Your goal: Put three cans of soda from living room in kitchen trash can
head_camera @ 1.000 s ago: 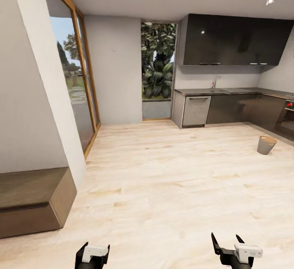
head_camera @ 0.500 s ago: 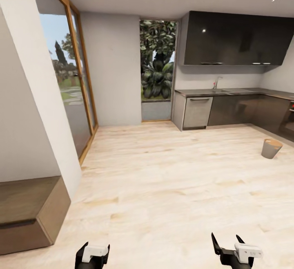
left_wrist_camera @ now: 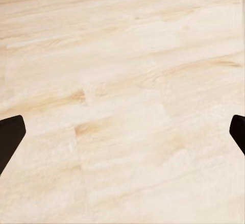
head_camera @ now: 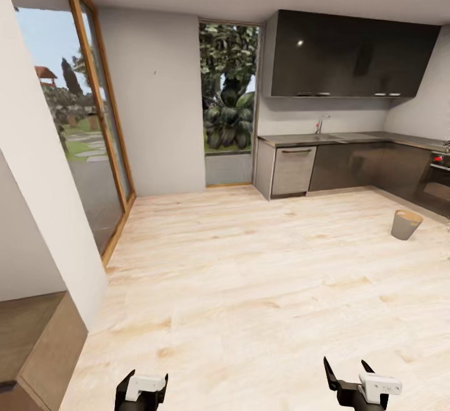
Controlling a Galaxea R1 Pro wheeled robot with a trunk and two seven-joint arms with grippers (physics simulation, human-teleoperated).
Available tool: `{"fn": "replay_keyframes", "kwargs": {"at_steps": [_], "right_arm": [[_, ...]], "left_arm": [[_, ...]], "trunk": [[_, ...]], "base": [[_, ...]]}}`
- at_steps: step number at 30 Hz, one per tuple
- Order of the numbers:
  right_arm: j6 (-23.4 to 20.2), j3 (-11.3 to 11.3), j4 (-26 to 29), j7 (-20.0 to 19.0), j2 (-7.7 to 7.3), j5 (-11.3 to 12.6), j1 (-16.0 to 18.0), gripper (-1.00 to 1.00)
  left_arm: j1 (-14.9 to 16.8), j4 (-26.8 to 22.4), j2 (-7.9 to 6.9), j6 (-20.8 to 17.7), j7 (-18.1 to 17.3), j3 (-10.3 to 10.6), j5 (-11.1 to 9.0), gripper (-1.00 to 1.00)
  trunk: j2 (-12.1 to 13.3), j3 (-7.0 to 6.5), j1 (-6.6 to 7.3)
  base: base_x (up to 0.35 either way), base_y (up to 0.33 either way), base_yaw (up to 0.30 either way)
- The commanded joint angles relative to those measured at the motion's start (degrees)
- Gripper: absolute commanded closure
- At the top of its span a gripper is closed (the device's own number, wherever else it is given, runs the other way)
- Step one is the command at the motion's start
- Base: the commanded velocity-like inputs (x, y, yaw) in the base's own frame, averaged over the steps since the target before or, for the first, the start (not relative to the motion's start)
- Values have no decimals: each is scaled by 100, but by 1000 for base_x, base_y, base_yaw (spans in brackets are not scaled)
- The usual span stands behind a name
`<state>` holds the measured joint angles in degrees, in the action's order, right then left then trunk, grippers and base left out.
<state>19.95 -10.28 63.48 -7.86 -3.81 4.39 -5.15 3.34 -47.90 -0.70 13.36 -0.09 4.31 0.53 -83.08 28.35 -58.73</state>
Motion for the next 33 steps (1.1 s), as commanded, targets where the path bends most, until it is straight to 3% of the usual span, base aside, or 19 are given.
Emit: {"fn": "replay_keyframes", "kwargs": {"at_steps": [1, 33], "right_arm": [[0, 0, -1, 1, 0, 0, -1, -100], [8, 8, -6, -50, 2, -35, -3, -100]], "left_arm": [[0, 0, 0, 0, 0, 0, 0, -100], [-9, -15, -1, 4, 2, -4, -14, -100]], "trunk": [[0, 5, 0], [0, 147, 0]], "base": [[324, 84, -193], [324, 86, -195]]}}
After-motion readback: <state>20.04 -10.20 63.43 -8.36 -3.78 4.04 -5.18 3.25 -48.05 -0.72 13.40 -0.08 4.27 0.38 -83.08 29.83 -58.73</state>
